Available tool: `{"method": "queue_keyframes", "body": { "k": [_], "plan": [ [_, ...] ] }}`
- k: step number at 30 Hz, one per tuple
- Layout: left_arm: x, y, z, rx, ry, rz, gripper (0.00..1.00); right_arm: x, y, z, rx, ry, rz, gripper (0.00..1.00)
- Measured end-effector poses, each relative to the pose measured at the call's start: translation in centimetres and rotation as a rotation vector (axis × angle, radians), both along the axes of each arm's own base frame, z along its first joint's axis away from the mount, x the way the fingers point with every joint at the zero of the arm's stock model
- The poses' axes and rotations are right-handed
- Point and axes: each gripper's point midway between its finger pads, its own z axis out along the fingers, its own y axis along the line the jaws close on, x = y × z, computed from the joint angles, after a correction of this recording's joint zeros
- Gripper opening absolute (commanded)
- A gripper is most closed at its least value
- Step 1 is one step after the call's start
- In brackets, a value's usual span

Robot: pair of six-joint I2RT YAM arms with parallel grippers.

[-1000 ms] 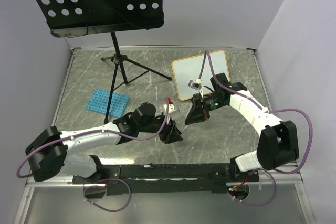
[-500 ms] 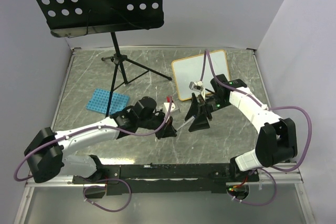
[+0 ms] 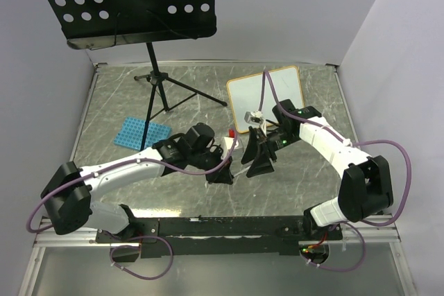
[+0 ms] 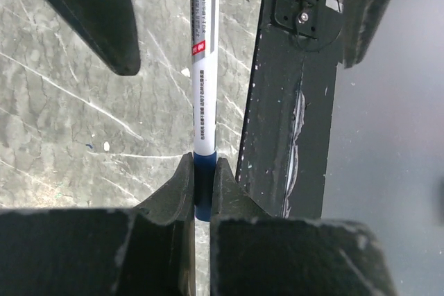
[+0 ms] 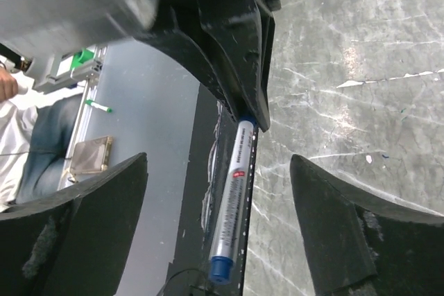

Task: Write a sentence on the whiteboard
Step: Open the pen cap from the whiteboard marker.

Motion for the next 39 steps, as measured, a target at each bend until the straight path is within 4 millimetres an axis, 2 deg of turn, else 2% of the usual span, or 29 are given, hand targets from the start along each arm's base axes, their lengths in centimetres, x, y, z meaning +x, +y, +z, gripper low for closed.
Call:
{"method": "queue_keyframes", "body": {
  "k": [3,8,11,19,20,27,28,31,39],
  "plan": [
    [0.1,-0.1,-0.2,0.004,0.007,0.003,0.01,0.1,0.2,0.1,-0.001,0.007,-0.004,0.69],
    [0.5,-0.7,0.4,-0.026,0.015,0.032,0.01,0.6,0.5,-0.3,-0.009,0.031,-0.024,0.67],
    [0.7,-1.2,0.7,-0.059,0.023,0.055,0.01,0.8,0.6,-0.9,-0.019,0.045,-0.039,0.6],
    [0.7,-1.2,-0.7,-0.071,0.082,0.125,0.01,1.1,0.8,-0.7,-0.014,0.035,-0.064,0.48],
    [0.7,-1.2,-0.7,-0.073,0.085,0.129,0.01,1.2,0.8,-0.7,-0.014,0.037,-0.066,0.43],
    [1.0,-1.6,-0.1,-0.105,0.089,0.151,0.01,1.3,0.8,-0.7,-0.01,0.032,-0.067,0.4],
    [1.1,-1.6,0.0,-0.108,0.087,0.154,0.01,1.3,0.8,-0.7,-0.01,0.032,-0.067,0.35],
    [1.2,-1.6,0.3,-0.12,0.081,0.158,0.01,1.4,0.9,-0.7,-0.009,0.027,-0.066,0.28],
    [1.1,-1.6,0.6,-0.134,0.085,0.154,0.01,1.5,0.9,-0.7,-0.007,0.014,-0.066,0.16]
  ]
}}
